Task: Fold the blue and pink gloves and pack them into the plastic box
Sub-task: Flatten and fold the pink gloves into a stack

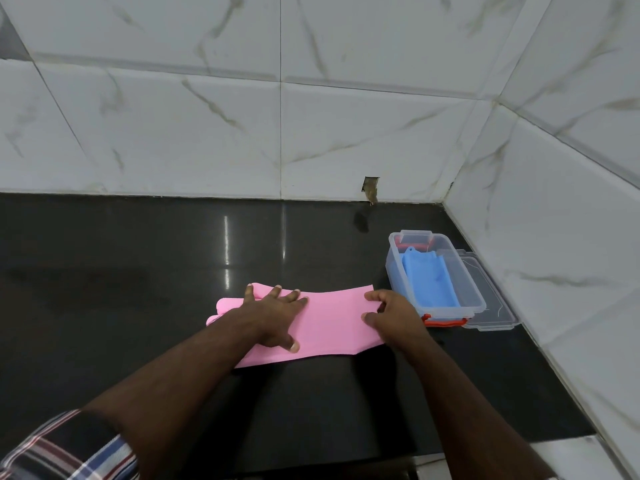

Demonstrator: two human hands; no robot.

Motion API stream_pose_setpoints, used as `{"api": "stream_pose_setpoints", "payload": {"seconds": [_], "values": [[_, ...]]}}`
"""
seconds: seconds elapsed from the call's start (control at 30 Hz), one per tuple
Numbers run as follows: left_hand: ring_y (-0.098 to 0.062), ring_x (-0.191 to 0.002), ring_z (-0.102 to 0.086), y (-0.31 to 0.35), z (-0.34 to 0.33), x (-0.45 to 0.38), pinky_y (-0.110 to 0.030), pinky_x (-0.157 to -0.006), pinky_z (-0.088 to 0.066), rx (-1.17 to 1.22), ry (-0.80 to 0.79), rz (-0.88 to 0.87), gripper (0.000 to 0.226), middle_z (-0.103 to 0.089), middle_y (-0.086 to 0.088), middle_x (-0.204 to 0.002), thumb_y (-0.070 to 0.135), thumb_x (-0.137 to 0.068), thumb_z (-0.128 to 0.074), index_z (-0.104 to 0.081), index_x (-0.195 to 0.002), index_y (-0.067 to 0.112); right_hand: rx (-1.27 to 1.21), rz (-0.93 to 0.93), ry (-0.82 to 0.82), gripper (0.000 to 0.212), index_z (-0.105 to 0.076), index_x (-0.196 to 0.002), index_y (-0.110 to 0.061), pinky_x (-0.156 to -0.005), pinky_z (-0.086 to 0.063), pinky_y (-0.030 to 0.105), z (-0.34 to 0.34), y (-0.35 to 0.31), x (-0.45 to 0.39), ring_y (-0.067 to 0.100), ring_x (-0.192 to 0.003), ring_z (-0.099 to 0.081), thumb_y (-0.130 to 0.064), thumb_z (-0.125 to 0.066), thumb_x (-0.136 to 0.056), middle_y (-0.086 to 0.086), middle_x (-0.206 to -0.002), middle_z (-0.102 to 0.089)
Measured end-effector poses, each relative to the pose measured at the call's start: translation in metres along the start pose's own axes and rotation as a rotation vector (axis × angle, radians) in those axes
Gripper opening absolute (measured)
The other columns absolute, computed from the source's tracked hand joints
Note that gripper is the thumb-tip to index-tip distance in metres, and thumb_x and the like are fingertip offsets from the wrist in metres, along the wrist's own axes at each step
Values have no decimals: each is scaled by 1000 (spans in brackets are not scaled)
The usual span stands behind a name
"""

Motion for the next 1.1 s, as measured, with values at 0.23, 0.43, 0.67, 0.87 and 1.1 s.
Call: {"api": "stream_pose_setpoints", "payload": {"seconds": [0.23,0.43,0.67,0.87,1.1], "values": [[-26,-155,5,0,-2,0,-75,-113,2,-13,7,-8,100,9,7,-168,52,-89,-62,5,-159,29,-78,-19,-88,63,-51,-138,-29,-75,-62,31,8,-6,7,20,-97,-62,-11,-76,-83,0,-128,-53],[-26,-155,6,0,-3,1,-75,-113,2,-24,13,-8,99,9,7,-168,53,-90,-60,6,-159,28,-26,98,-72,63,-48,-140,-32,-80,-61,29,12,-29,20,16,-98,-62,-13,-73,-85,0,-134,-54],[-27,-155,6,-1,-2,2,-75,-113,2,-13,30,-9,100,8,6,-168,52,-90,-61,7,-159,30,-84,281,-71,64,-50,-140,-32,-74,-61,26,15,-73,41,16,-100,-65,-8,-71,-84,-2,-139,-53],[-27,-155,3,-2,-3,5,-73,-114,1,-3,97,0,101,4,5,-169,54,-87,-64,2,-159,28,-59,396,-112,67,-49,-142,-29,-82,-60,34,-1,-101,54,13,-89,-63,-4,-69,-83,2,-136,-57],[-24,-154,-9,-12,-5,22,-61,-119,-9,116,315,24,90,-12,4,-168,54,-86,-64,-18,-158,27,-13,432,-114,67,-47,-144,-25,-90,-57,38,-9,-114,58,16,-91,-62,-4,-67,-84,3,-139,-56]]}}
Point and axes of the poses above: each hand's wrist, its own x-axis away from the middle knuckle, its own z-axis out of the back of the hand, y = z × x, the point moved 5 cm from there along -x, towards the middle knuckle
